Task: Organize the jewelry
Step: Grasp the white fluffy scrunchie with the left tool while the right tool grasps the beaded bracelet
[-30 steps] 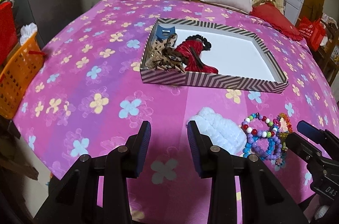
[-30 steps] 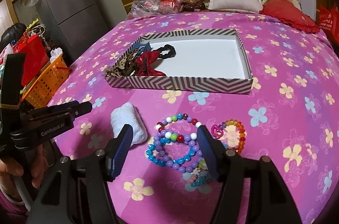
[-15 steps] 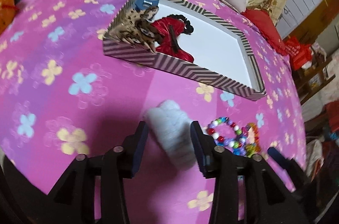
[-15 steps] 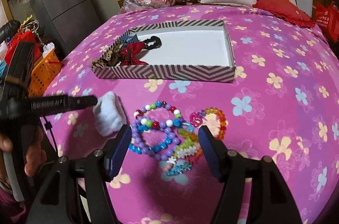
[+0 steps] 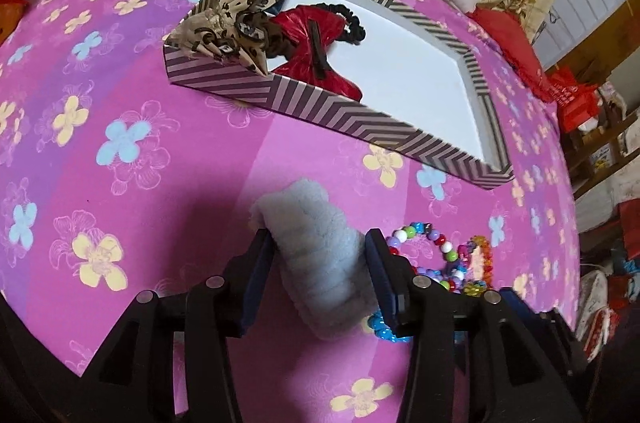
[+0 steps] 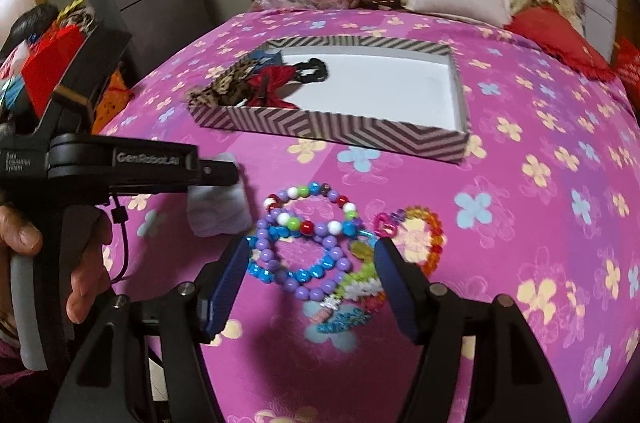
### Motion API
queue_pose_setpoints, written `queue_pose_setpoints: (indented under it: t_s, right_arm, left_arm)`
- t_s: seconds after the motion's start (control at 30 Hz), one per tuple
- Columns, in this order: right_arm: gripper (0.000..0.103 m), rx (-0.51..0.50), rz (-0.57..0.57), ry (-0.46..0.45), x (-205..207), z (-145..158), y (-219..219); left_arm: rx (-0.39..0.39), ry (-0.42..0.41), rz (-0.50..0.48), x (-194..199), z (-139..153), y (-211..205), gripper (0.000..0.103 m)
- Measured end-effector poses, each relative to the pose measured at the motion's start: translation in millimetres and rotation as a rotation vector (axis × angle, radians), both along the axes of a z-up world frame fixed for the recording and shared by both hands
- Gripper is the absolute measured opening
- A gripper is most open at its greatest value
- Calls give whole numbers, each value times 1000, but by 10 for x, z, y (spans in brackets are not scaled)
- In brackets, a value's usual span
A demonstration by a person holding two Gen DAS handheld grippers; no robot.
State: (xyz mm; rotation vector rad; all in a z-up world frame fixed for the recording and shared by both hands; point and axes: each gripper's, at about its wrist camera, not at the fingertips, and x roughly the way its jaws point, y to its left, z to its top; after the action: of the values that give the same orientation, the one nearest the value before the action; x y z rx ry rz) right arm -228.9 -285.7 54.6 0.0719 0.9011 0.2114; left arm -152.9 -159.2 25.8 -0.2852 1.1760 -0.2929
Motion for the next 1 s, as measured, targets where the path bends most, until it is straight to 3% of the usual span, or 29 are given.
queue_pose_setpoints:
  t_s: [0.37,0.43,0.6,0.67,0.83,1.0]
  right_arm:
    - [65,-54,61,6,66,-51,145]
    - [65,-57,66,6,64,-51,135]
    - [61,-57,75,4,92,-54,128]
    - [54,-57,87,6,112,-67,138]
    - [42,-81,119,17,184,-101,200]
    - [41,-149,171,5,280,-88,309]
  left_arm:
    - [-124,-12,12,18,64,32,53]
    - [-148,-27,20,24,94,39,58]
    - [-47,5,-25,52,-7,-114,58]
    - [-18,12,-33,47,-39,-136,58]
    - [4,-6,-83,44,-20,-94,34]
    - [18,-22,-105,47,81,91,25]
